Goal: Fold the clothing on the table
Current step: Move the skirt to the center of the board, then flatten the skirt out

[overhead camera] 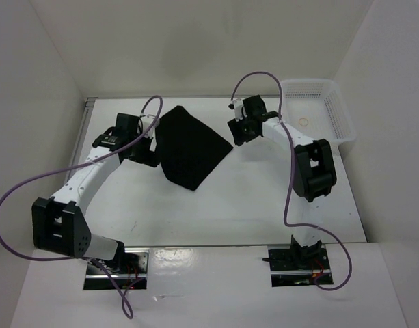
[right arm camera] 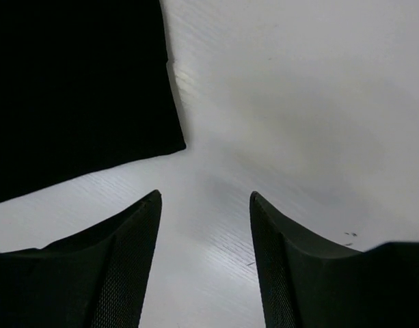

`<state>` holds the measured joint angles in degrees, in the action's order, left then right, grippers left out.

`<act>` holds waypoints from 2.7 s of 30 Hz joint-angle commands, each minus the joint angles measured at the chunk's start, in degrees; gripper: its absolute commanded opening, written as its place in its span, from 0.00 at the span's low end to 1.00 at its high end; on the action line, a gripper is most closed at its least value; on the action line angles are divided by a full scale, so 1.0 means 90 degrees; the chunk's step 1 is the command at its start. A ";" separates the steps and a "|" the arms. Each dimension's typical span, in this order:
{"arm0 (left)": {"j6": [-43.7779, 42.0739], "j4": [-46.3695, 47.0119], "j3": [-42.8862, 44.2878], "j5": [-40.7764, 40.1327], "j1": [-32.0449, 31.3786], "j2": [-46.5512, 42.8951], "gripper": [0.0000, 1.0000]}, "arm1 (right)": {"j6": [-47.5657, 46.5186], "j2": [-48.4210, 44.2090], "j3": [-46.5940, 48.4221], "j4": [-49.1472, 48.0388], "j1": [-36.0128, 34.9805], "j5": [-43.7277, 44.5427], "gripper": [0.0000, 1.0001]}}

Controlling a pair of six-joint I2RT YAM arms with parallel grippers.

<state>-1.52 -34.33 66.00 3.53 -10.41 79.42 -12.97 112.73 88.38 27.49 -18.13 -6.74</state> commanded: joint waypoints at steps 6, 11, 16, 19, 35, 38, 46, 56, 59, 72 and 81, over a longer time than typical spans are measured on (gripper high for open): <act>-0.0299 0.0063 0.0138 0.0038 -0.0707 0.0326 1.00 | 0.0016 0.0599 0.0102 -0.0202 -0.0427 -0.0529 0.57; -0.0359 0.0181 0.0080 -0.0606 -0.1537 0.0628 1.00 | 0.0016 0.0931 0.0306 -0.0378 -0.0486 -0.0598 0.57; -0.0417 0.0376 -0.0067 -0.1552 -0.2601 0.0989 0.98 | 0.0016 0.1059 0.0444 -0.0582 -0.0486 -0.0189 0.57; -0.0485 0.0493 -0.0145 -0.1886 -0.2983 0.1059 0.96 | 0.0016 0.1127 0.0629 -0.0583 -0.0486 0.0026 0.57; -0.1911 0.2631 -0.2185 -0.3146 -0.3696 0.0708 0.93 | 0.0074 0.1098 0.0961 -0.0525 -0.0241 -0.0031 0.59; -0.2077 0.2993 -0.2313 -0.3146 -0.3949 0.0493 0.93 | 0.0074 0.1156 0.1020 -0.0525 -0.0173 -0.0032 0.60; -0.2350 0.3794 -0.2616 -0.3341 -0.4477 0.0580 0.90 | 0.0133 0.1215 0.1020 -0.0466 -0.0056 -0.0091 0.62; -0.2536 0.4224 -0.2870 -0.3195 -0.4546 0.1068 0.84 | 0.0191 0.1274 0.1088 -0.0407 0.0002 -0.0091 0.62; -0.2595 0.4380 -0.2870 -0.3136 -0.4546 0.1127 0.81 | 0.0191 0.1274 0.1088 -0.0407 0.0003 -0.0091 0.62; -0.2527 0.4118 -0.2597 -0.3009 -0.4546 0.1137 0.25 | 0.0250 0.1878 0.1274 -0.0339 0.0179 -0.1252 0.63; -0.2468 0.3921 -0.2479 -0.3009 -0.4546 0.1020 0.24 | 0.0113 0.2035 0.1586 0.0042 0.0179 -0.1955 0.57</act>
<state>-25.10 1.26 41.63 -24.21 -51.16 90.59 -11.46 129.84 100.22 25.06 -16.62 -20.64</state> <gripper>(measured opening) 0.242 0.571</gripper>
